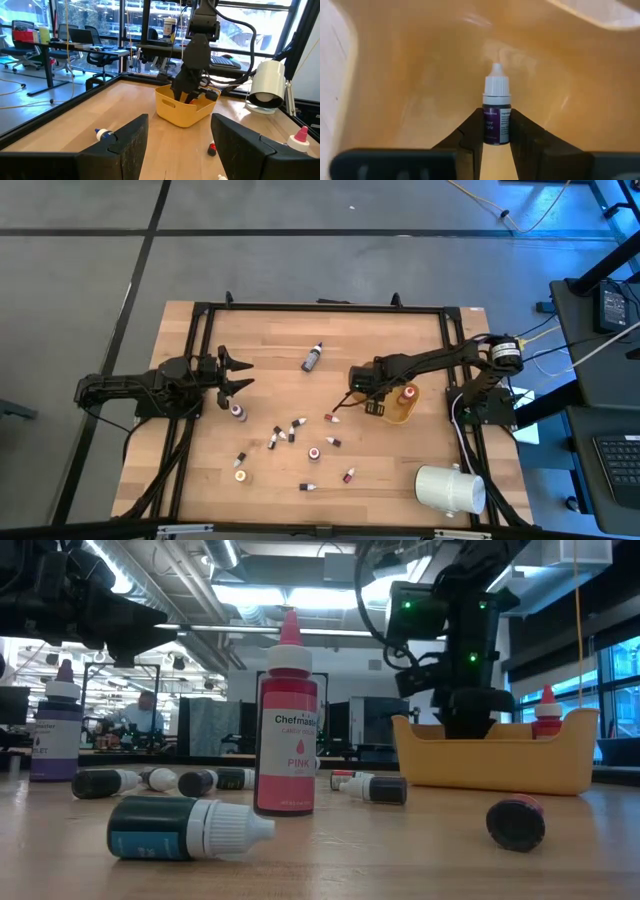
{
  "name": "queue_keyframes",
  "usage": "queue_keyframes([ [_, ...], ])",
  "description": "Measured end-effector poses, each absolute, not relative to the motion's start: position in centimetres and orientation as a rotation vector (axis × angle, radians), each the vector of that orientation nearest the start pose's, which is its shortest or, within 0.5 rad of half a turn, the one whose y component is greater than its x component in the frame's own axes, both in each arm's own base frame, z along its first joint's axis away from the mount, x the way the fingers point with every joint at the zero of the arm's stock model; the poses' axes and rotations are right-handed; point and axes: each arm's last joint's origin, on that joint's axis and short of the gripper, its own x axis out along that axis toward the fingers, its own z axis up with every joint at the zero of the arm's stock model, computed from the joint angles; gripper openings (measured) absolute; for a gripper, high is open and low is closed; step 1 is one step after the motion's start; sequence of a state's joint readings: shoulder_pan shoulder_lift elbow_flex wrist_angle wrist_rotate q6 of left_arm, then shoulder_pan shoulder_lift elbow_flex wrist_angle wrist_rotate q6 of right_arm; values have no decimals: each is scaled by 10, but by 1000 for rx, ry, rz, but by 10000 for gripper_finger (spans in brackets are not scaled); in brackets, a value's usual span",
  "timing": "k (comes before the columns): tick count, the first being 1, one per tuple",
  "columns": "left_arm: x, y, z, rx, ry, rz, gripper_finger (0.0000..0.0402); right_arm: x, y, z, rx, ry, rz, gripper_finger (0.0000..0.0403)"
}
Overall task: Pick & Place food coloring
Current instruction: Put the small purple food coloring bottle in the yellow bin, then put the large blue food coloring bottle in the yellow bin
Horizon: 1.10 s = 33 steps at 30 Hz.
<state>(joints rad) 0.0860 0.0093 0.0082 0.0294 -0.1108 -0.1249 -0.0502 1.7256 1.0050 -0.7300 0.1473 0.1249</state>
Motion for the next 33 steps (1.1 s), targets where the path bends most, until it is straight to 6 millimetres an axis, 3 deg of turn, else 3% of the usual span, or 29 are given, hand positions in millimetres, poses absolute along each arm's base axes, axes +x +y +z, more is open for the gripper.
queue_keyframes([
  [6, 97, 12, 168, -125, -40, 195, 212, 295, -19, 152, 35, 1440, -241, 89],
  [17, 97, 12, 168, -125, -41, 195, 212, 296, -19, 156, 39, 1454, -247, 148],
  [26, 97, 12, 169, -125, -42, 197, 212, 292, -10, 218, -23, 1303, -314, 157],
  [33, 97, 15, 170, -222, -71, 310, 212, 255, -1, 270, -154, 1067, -345, 157],
])
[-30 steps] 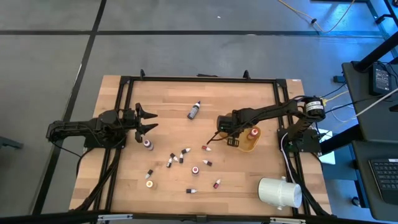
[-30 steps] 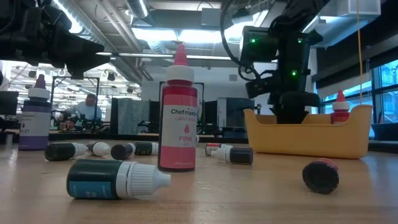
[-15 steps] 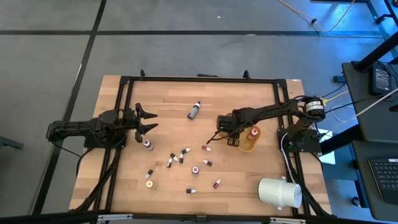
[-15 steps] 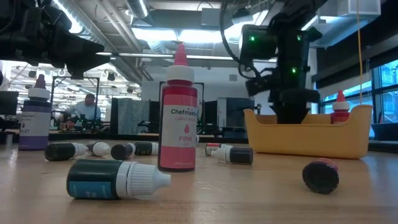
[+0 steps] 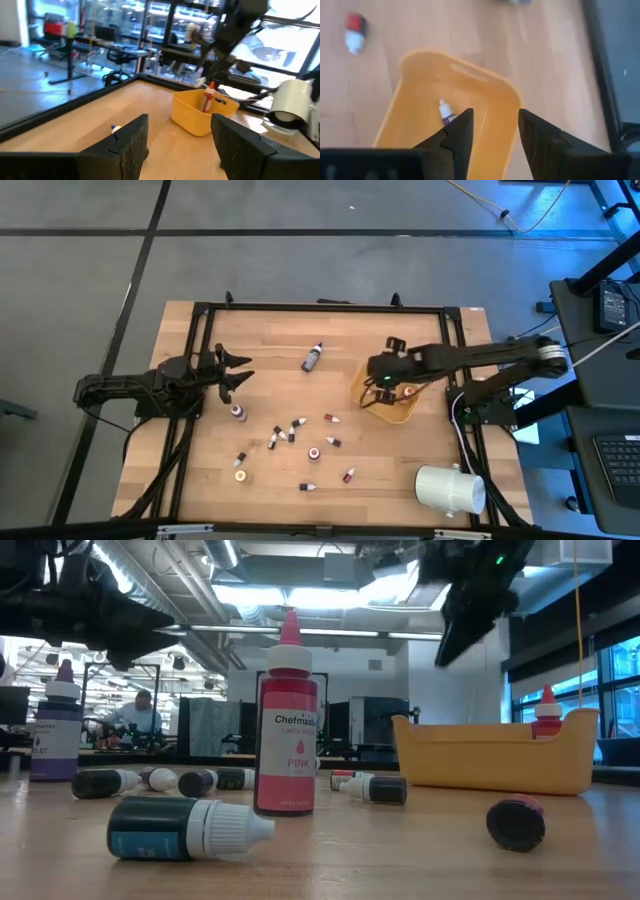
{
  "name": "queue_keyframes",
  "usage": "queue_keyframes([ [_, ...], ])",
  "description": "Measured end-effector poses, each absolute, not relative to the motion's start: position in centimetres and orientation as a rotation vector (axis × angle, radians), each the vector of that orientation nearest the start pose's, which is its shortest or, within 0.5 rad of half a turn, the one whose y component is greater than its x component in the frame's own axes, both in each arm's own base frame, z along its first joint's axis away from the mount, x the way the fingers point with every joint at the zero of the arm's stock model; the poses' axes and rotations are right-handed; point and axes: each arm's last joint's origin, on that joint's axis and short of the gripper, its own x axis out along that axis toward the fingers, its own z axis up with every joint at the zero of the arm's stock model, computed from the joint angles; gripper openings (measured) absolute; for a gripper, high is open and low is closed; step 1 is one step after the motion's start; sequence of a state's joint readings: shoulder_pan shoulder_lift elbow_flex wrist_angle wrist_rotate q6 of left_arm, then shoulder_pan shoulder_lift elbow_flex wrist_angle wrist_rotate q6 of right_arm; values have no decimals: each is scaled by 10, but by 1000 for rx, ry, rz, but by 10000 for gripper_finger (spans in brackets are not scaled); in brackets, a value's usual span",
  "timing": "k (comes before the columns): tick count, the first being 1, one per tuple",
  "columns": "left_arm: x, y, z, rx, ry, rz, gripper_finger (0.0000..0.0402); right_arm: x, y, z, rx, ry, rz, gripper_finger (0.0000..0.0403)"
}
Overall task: Pick & Place food coloring
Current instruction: Put the large blue food coloring bottle in the yellow bin
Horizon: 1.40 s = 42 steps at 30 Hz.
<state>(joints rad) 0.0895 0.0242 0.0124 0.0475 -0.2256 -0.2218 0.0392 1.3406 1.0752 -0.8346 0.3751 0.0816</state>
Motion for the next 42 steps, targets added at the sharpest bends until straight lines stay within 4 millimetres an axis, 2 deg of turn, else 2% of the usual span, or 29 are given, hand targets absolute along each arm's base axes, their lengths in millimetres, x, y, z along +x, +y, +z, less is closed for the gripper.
queue_keyframes([
  [4, 98, 16, 182, -222, -63, 319, 212, 234, -2, 290, -137, 901, -324, 157],
  [9, 108, 22, 205, -170, 3, 368, 212, 223, -8, 301, -122, 728, -339, 157],
  [14, 130, 34, 225, -125, 117, 463, 212, 221, -15, 306, -147, 681, -349, 157],
  [18, 154, 50, 233, -91, 228, 539, 212, 223, -21, 309, -138, 644, -376, 157],
  [24, 189, 75, 234, -86, 358, 538, 212, 224, -31, 313, -152, 608, -413, 157],
  [30, 217, 87, 233, -126, 307, 509, 212, 226, -37, 312, -99, 593, -450, 157],
  [36, 226, 90, 223, -129, 321, 512, 212, 227, -37, 312, -157, 603, -440, 157],
  [39, 229, 91, 219, -92, 353, 505, 212, 232, -38, 307, -179, 631, -431, 157],
  [42, 230, 92, 215, -139, 356, 514, 218, 239, -39, 301, -178, 651, -429, 157],
])
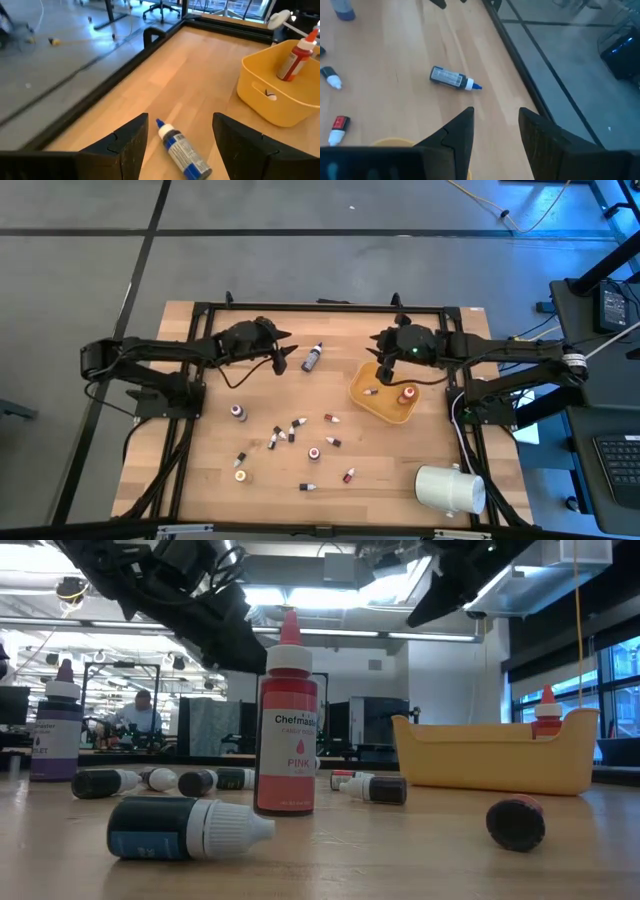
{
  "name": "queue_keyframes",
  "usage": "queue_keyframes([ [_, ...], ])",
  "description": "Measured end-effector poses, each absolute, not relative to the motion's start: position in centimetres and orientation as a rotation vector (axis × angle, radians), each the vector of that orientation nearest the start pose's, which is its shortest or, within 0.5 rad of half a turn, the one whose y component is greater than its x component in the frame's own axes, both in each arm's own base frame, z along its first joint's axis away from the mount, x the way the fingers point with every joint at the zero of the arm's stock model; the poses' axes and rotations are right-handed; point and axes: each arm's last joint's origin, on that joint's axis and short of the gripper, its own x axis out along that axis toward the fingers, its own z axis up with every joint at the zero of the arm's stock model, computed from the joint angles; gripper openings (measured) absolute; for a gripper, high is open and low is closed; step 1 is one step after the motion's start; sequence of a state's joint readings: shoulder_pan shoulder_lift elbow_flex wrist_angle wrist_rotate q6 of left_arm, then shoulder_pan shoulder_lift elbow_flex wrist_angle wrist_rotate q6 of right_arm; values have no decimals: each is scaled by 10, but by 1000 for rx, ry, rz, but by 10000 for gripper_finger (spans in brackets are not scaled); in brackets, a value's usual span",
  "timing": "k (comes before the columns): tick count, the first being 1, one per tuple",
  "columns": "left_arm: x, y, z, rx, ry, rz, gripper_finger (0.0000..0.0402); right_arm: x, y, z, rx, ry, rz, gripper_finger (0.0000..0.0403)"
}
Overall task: Pick & Place food coloring
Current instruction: Put the large blue food coloring bottle in the yellow bin
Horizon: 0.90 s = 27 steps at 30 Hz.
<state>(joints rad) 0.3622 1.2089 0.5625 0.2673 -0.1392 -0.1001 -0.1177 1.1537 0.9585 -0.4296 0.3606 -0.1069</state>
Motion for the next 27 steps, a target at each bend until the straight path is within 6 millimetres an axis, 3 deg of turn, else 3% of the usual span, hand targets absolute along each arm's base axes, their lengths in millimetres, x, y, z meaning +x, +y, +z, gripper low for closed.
queue_keyframes([
  [12, 238, 91, 204, -172, 385, 477, 309, 262, -36, 280, -77, 689, -275, 157],
  [20, 244, 96, 193, -293, 410, 523, 312, 265, -37, 278, -89, 684, -272, 157],
  [23, 255, 103, 192, -313, 446, 545, 311, 267, -37, 281, -134, 654, -259, 157],
  [27, 286, 111, 195, -261, 561, 529, 311, 269, -37, 284, -168, 624, -251, 157],
])
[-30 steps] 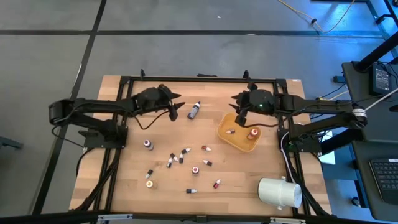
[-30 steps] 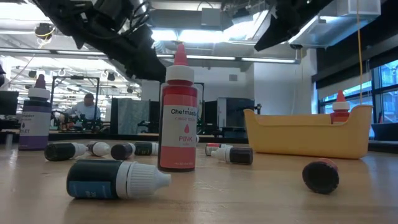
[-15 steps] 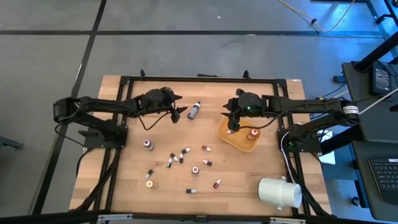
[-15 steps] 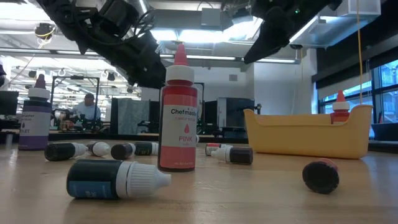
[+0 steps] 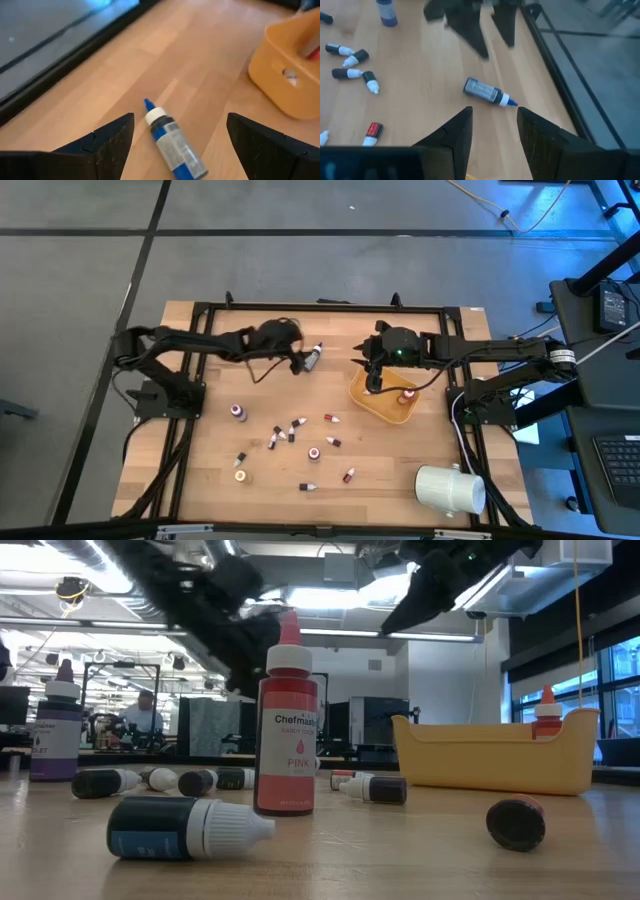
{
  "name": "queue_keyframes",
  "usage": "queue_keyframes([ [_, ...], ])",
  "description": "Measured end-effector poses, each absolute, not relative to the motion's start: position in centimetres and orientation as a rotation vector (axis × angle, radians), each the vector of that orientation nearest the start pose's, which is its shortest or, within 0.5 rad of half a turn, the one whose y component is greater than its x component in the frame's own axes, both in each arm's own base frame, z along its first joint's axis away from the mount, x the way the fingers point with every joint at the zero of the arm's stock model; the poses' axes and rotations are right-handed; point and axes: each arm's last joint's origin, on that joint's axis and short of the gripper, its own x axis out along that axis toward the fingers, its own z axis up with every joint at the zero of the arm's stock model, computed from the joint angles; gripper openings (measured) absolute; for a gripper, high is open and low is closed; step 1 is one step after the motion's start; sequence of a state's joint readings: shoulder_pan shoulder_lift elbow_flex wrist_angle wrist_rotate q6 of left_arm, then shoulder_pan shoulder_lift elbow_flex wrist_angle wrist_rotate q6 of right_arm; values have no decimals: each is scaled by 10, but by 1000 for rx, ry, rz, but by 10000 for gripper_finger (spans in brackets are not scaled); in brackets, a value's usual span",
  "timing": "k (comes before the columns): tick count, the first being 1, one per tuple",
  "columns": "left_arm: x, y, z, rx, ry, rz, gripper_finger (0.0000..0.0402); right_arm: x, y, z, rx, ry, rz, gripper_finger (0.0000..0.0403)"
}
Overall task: Pick & Place food coloring
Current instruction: Put the large blue food coloring bottle in the yellow bin
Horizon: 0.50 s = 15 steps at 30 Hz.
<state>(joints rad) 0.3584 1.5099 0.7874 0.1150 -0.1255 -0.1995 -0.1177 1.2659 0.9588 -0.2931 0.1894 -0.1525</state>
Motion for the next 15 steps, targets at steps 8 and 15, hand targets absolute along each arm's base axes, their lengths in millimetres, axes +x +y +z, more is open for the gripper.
queue_keyframes([
  [8, 336, 133, 188, -310, 872, 640, 310, 266, -37, 280, -107, 666, -267, 157],
  [15, 359, 142, 167, -369, 947, 663, 310, 264, -37, 277, -61, 703, -281, 157],
])
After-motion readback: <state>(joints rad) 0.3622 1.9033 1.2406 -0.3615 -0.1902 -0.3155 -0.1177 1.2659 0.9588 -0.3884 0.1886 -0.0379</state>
